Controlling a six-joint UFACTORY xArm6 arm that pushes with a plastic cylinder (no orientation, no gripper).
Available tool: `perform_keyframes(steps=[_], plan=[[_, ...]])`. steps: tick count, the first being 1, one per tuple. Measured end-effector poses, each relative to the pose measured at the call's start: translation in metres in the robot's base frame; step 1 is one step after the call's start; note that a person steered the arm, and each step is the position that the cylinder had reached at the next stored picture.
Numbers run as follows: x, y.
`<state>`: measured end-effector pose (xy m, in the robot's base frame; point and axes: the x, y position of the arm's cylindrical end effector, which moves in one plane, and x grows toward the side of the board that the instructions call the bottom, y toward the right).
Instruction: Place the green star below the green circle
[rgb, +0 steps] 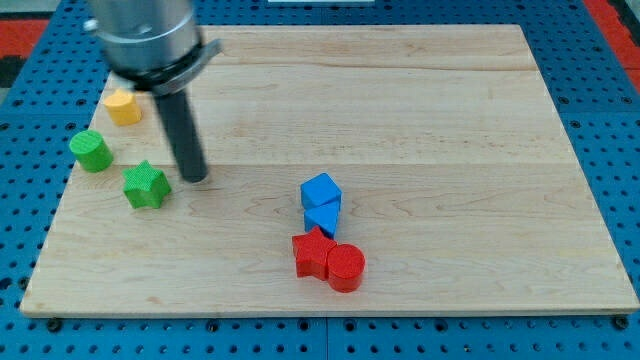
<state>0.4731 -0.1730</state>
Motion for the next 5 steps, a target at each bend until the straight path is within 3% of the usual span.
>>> perform_keyframes(steps=[1, 2, 3, 4, 5], plan=[[0.015, -0.07], [0.013, -0.018], [0.065, -0.01], [0.1, -0.131], [0.085, -0.13]])
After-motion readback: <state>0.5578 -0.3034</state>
